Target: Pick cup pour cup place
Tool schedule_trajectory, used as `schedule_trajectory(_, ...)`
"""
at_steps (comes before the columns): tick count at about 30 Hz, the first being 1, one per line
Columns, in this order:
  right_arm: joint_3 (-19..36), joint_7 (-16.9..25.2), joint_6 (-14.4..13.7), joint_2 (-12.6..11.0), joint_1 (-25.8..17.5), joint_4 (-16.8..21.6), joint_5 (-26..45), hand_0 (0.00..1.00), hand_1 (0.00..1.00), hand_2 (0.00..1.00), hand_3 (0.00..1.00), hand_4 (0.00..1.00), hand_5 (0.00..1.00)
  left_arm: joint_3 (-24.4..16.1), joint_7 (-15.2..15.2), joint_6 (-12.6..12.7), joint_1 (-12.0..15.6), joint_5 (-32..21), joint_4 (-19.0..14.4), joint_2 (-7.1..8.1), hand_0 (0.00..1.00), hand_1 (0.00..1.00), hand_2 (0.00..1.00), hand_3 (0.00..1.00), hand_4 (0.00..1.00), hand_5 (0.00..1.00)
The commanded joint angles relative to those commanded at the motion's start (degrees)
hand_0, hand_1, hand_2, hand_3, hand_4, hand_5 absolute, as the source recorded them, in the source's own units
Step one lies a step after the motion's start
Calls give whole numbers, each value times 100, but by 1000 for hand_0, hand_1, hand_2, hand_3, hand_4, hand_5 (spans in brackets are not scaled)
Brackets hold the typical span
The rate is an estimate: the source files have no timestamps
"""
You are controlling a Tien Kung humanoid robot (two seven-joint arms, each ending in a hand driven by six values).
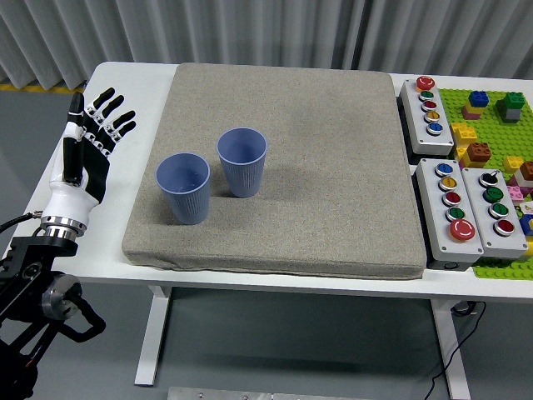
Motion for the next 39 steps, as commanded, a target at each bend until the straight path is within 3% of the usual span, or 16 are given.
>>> schedule_trajectory(2, 4, 0, 4, 0, 1, 0, -7, 641, 601, 509, 579, 2, 2, 3, 12, -2, 29, 34, -21, 22, 787, 775, 893, 858, 914, 998)
schedule_trajectory(3, 9, -1, 7, 0, 1, 1, -12, 641, 601, 509, 579, 2, 2, -6, 43, -10, 81, 141, -54, 55, 791, 779, 906, 917, 992, 609)
schedule_trajectory(9, 17, 10, 18, -7, 18, -2, -15, 641, 601, 509, 579, 2, 2, -33, 120, -23, 271, 601, -64, 127, 791, 779, 906, 917, 992, 609)
schedule_trajectory(10, 18, 10, 21, -8, 24, -3, -23, 640, 601, 509, 579, 2, 2, -39, 136, -57, 310, 694, -58, 136, 804, 792, 933, 962, 961, 342)
schedule_trajectory(15, 18, 16, 17, -8, 39, -5, -10, 640, 601, 509, 579, 2, 2, -31, 166, -117, 414, 908, -42, 173, 804, 792, 933, 962, 961, 342)
schedule_trajectory(16, 21, 16, 17, -8, 42, -5, -16, 639, 601, 509, 578, 2, 2, -37, 179, -135, 423, 951, -38, 176, 831, 827, 995, 998, 940, 220)
schedule_trajectory(26, 35, 17, 21, -6, 50, -5, -33, 641, 601, 509, 578, 2, 2, 41, 496, -682, 550, 1481, -73, 303, 878, 878, 998, 998, 938, 200)
schedule_trajectory(39, 46, 18, 24, -2, 69, -6, -60, 640, 601, 509, 578, 2, 2, 277, 570, -727, 504, 1733, 129, 241, 912, 901, 998, 998, 949, 228)
